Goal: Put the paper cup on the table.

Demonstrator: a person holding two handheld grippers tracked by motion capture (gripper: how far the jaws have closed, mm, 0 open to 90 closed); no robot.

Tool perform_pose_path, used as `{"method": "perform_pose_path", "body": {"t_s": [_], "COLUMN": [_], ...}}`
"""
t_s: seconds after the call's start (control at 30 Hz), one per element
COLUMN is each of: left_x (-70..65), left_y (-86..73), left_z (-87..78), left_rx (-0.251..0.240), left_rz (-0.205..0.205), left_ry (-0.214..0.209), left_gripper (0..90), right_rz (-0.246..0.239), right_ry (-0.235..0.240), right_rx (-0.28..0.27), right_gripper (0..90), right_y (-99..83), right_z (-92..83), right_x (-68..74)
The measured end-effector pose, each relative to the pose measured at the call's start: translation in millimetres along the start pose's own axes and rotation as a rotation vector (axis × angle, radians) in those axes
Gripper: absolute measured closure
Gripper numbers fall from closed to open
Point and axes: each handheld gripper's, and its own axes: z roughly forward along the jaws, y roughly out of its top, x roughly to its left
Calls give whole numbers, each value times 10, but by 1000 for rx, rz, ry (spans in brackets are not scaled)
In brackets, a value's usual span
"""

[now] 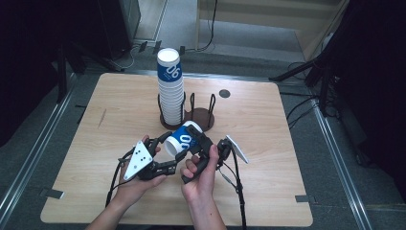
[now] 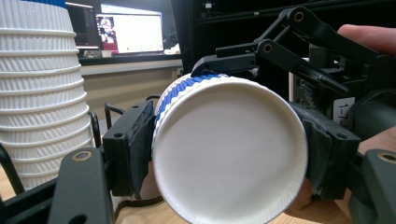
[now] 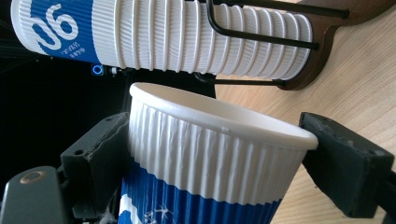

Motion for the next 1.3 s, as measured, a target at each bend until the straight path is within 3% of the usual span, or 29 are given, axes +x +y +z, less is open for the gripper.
{"method": "perform_pose_path", "body": {"t_s": [0.3, 0.4, 0.53, 0.67, 0.77, 0.83, 1.0, 1.3], "left_x": [-16, -23, 19, 50, 51, 39, 61, 122], "left_y": [16, 21, 27, 32, 32, 29, 19, 10], "left_z": [-28, -44, -72, -97, -107, -116, -144, -221], "left_rx": [-4, 4, 27, 52, 75, 76, 103, 119], "left_rz": [15, -5, -45, -63, -85, -115, -131, -144], "left_ry": [8, 11, -10, -12, -24, -3, 3, 21], "left_gripper": [272, 247, 139, 92, 0, 0, 0, 0], "right_rz": [-19, -27, -75, -107, -153, -205, -330, -451], "right_ry": [8, 9, 17, 25, 22, 18, 18, -1], "right_rx": [-4, -19, -46, -73, -90, -111, -157, -190], "right_gripper": [140, 143, 145, 147, 148, 149, 150, 150], "right_y": [-27, -23, 7, 44, 63, 53, 22, 24], "right_z": [-16, -24, -60, -103, -123, -140, -175, -179], "right_x": [22, 35, 49, 69, 96, 127, 212, 261]}}
